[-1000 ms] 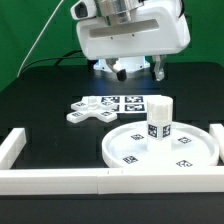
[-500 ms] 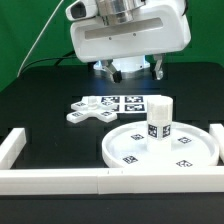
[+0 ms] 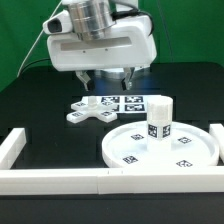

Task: Assemble round table

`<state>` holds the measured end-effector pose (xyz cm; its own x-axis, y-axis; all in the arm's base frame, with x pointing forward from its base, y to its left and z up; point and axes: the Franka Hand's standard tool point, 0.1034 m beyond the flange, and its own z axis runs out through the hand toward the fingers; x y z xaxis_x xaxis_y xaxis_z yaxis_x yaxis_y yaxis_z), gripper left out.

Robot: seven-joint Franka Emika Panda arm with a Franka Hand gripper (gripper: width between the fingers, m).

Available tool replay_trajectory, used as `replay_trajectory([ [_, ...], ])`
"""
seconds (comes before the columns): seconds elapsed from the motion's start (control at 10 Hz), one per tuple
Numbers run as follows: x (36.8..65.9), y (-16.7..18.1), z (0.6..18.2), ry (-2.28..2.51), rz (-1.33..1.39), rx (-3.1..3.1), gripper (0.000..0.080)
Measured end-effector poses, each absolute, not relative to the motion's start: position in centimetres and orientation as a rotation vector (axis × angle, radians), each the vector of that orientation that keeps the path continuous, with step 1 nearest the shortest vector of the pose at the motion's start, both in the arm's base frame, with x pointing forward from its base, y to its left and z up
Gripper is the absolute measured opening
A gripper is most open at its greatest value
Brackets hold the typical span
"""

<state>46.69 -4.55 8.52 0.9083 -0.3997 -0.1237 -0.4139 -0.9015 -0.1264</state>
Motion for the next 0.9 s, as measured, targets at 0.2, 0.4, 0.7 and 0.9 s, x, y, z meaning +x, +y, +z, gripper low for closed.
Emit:
replay_trajectory([
  [0.2,46.7,-4.5,8.5,0.612,0.139,-2.925,0.0649],
  [0.4,45.5,-6.1,7.4,0.38,0.181,-2.97,0.0649],
  [0.7,44.9,-7.6,6.9,0.065,0.179,-3.023,0.0649],
  [0.9,44.6,-7.4,6.8,0.073,0.223,-3.01,0.0649],
])
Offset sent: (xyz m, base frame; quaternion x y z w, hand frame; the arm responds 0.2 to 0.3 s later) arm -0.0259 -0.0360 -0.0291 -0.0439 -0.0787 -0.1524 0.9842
